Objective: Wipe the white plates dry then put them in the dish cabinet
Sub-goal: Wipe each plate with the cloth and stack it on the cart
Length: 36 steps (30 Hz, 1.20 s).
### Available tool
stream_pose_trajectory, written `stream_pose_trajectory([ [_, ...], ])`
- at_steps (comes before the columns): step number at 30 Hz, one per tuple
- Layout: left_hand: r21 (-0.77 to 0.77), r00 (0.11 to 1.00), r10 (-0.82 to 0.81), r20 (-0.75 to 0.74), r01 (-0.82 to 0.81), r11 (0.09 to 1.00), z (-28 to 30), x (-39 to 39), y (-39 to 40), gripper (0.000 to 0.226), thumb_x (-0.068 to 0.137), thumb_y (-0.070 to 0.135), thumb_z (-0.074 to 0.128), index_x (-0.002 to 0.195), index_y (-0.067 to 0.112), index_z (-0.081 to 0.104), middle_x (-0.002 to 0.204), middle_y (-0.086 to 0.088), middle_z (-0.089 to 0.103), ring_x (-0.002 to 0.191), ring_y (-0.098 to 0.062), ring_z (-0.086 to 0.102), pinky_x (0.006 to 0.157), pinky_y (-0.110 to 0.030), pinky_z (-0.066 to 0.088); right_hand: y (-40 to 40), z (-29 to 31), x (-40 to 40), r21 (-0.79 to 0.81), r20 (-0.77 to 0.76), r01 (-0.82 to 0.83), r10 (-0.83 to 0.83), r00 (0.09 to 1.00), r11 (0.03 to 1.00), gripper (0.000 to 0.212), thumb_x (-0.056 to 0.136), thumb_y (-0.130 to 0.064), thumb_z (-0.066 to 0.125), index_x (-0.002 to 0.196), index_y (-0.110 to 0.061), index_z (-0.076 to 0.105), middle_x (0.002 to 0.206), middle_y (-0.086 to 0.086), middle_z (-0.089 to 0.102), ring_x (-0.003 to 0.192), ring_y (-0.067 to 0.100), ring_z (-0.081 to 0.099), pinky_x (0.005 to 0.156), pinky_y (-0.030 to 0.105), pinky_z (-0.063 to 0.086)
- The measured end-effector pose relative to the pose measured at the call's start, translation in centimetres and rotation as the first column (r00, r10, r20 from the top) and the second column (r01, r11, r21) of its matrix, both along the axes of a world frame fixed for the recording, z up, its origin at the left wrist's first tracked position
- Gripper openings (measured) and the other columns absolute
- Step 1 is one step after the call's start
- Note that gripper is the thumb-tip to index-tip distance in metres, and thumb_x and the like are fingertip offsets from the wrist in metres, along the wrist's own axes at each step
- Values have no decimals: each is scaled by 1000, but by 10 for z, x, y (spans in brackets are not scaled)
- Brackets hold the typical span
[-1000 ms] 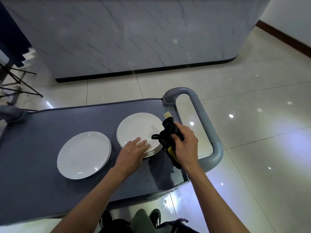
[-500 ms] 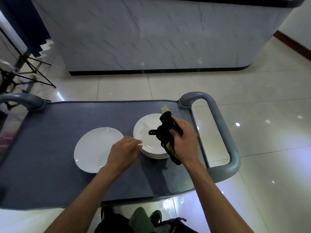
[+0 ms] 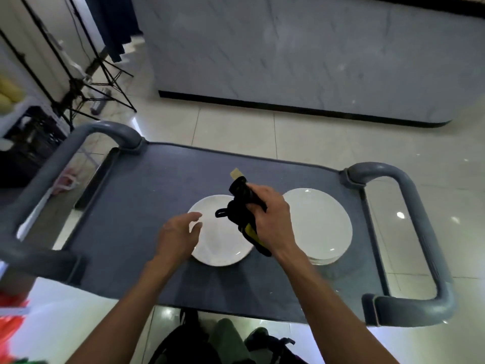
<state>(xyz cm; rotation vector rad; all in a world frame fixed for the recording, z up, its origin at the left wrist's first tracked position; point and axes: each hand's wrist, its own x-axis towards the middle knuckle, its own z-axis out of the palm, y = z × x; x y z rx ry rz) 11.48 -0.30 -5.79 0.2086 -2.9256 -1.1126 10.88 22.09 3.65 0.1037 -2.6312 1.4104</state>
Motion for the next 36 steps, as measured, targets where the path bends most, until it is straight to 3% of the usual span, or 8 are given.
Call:
stream_pose_trajectory([
  [5, 143, 982, 85, 171, -111, 983, -4, -9, -31, 13, 86, 27, 70, 97, 30, 75, 82, 12, 70, 78, -10, 67, 77, -29, 53, -44, -21, -16, 116, 78, -110, 102, 992, 987, 40, 88, 3, 62, 124, -14, 69, 115, 4, 69, 105, 27, 60, 91, 42, 49],
  [12, 169, 959, 94, 268, -143, 975, -21, -16, -41, 19, 84, 29, 75, 102, 21, 74, 95, 4, 74, 90, -16, 68, 85, -30, 53, -68, -45, -21, 258, 136, -135, 102, 985, 957, 42, 89, 1, 63, 127, -15, 68, 119, 3, 68, 108, 28, 56, 94, 36, 45],
  [15, 202, 953, 104, 285, -165, 965, -24, -18, -38, 17, 78, 35, 78, 91, 25, 72, 84, 11, 71, 82, -10, 68, 72, -30, 55, -72, -50, -21, 271, 125, -120, 88, 988, 955, 41, 87, 2, 62, 124, -13, 70, 116, 4, 71, 108, 29, 57, 97, 39, 44],
  [17, 207, 947, 114, 299, -181, 961, -24, -19, -37, 23, 73, 42, 82, 83, 28, 67, 76, 15, 67, 73, -2, 65, 58, -22, 48, -74, -55, -22, 289, 151, -123, 82, 985, 949, 40, 89, -2, 62, 126, -14, 68, 117, 2, 71, 110, 27, 57, 100, 38, 42],
  [20, 206, 939, 118, 323, -192, 959, -26, -19, -35, 32, 67, 49, 85, 77, 28, 62, 70, 13, 66, 66, -1, 62, 52, -20, 40, -76, -65, -23, 332, 237, -184, 107, 966, 925, 40, 92, -8, 60, 131, -17, 65, 123, -2, 69, 115, 26, 57, 101, 37, 41],
  [24, 196, 922, 136, 362, -218, 956, -31, -21, -34, 27, 65, 35, 86, 75, 28, 62, 69, 12, 67, 70, -11, 66, 53, -24, 45, -72, -75, -19, 420, 282, -200, 82, 956, 885, 40, 95, -14, 59, 134, -21, 62, 134, -6, 62, 123, 23, 52, 104, 37, 38],
  [29, 225, 902, 133, 411, -241, 944, -31, -25, -34, 23, 67, 29, 84, 79, 23, 65, 73, 2, 70, 63, -22, 68, 60, -44, 60, -62, -80, -10, 439, 306, -218, 83, 948, 871, 49, 93, -20, 63, 141, -23, 55, 144, -5, 53, 129, 23, 47, 109, 38, 35],
  [36, 316, 899, 106, 424, -257, 913, -22, -26, -29, 8, 73, 19, 76, 78, 20, 70, 64, 2, 71, 46, -22, 67, 44, -36, 57, -63, -88, -4, 492, 365, -241, 53, 930, 837, 68, 93, -38, 63, 154, -31, 33, 158, -6, 34, 136, 23, 41, 114, 41, 29],
])
